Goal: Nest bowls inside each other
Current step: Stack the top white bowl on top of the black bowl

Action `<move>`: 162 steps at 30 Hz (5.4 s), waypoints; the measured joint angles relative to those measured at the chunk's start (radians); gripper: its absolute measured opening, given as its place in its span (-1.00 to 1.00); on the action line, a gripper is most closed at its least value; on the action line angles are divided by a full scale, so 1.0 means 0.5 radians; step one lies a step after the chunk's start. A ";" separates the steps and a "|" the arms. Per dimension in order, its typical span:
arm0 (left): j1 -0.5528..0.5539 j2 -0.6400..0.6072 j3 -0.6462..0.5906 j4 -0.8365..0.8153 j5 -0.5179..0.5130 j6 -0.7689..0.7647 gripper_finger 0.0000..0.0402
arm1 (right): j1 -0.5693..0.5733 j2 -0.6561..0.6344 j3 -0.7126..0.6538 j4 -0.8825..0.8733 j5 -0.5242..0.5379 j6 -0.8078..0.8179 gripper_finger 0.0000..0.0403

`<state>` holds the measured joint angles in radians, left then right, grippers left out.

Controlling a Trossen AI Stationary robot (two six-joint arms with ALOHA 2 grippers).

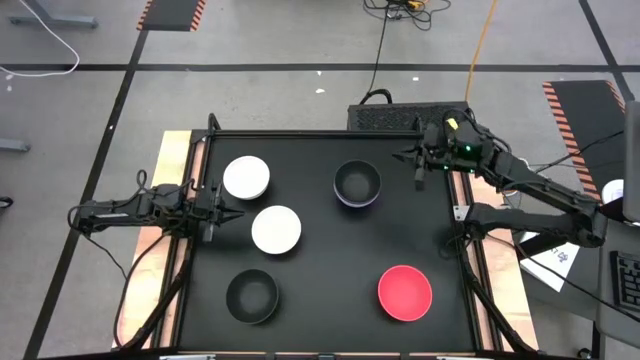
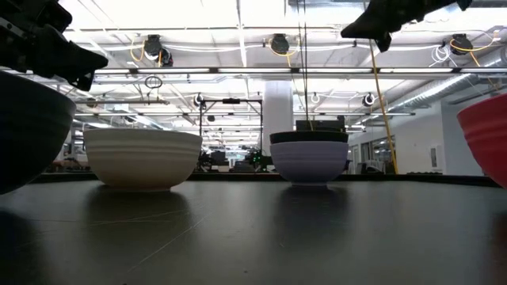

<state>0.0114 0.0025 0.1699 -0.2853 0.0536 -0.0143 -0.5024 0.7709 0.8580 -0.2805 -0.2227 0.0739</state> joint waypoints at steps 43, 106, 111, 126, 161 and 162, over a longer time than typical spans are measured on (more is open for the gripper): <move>0.000 0.000 0.000 -0.004 -0.002 -0.092 -0.87 | 0.369 -0.959 -0.874 0.271 -0.081 0.087 -1.00; 0.165 0.805 0.456 0.236 -0.940 -0.108 -0.24 | 0.369 -1.244 -1.398 0.403 0.069 0.053 -1.00; 0.304 0.973 0.576 0.138 -0.927 -0.211 0.09 | 0.369 -1.244 -1.455 0.492 0.067 0.068 -1.00; 0.870 1.626 0.949 -0.411 -0.410 -0.376 0.27 | 0.369 -1.245 -1.468 0.522 0.067 0.090 -1.00; 1.146 2.421 1.380 -1.199 0.158 0.054 0.27 | 0.369 -1.245 -1.468 0.408 0.067 0.092 -1.00; 1.146 2.441 1.380 -1.205 0.158 0.067 0.27 | 0.369 -1.245 -1.468 0.407 0.067 0.092 -1.00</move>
<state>0.5842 1.2229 0.8600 -0.8879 0.1326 0.0189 -0.3180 0.1486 0.1238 -0.0769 -0.1894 0.1199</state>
